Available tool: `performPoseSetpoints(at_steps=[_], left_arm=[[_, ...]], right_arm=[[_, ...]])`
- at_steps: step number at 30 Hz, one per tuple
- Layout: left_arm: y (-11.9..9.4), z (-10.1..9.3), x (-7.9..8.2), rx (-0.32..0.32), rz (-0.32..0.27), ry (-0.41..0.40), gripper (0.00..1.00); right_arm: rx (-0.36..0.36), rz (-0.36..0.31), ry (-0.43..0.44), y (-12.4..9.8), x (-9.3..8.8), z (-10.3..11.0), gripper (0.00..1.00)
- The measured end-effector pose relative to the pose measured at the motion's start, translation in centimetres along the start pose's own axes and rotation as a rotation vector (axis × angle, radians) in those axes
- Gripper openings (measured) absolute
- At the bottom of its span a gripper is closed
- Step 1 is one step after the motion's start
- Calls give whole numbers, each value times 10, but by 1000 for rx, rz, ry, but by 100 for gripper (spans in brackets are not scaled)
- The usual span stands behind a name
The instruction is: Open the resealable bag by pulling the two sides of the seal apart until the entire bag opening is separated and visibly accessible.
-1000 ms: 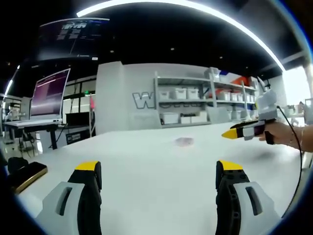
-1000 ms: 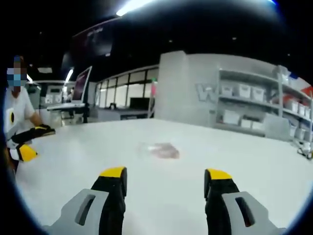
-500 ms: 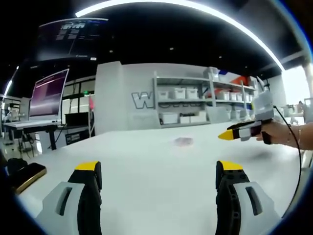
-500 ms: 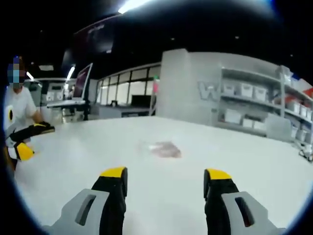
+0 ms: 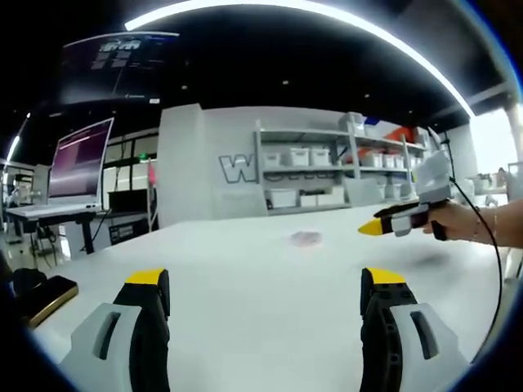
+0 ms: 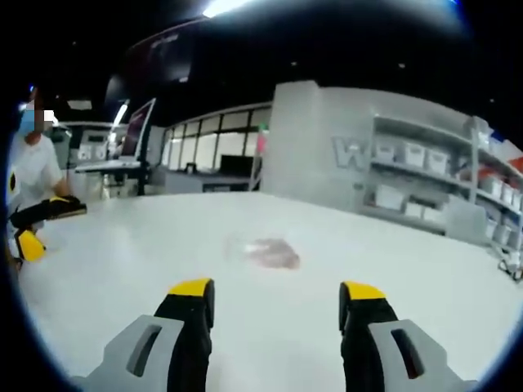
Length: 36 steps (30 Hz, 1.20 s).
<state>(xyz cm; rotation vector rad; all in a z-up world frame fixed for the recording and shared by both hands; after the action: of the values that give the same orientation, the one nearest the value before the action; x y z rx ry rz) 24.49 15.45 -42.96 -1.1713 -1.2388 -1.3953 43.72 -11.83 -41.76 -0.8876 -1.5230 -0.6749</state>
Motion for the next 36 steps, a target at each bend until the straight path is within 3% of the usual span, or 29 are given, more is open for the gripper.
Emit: performPoseSetpoints(at_steps=[36], left_arm=[[-6,-2,3,0,6,11,96]], right_arm=[[6,27,-35,5,-5,14,58]])
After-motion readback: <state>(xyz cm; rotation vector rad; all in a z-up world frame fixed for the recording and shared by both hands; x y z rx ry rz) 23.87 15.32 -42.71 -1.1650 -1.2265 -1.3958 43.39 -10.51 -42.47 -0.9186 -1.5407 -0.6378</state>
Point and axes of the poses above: the point that each gripper's makers call its tool centre point, and the gripper's own axes: y roughly forward along the fingers, z roughly to its left, x roughly out of its top, the point moved 8 cm from there along -y, roughly backward along the fingers, and after that the axes turned 6 degrees about -z, right-handed, at the moved point
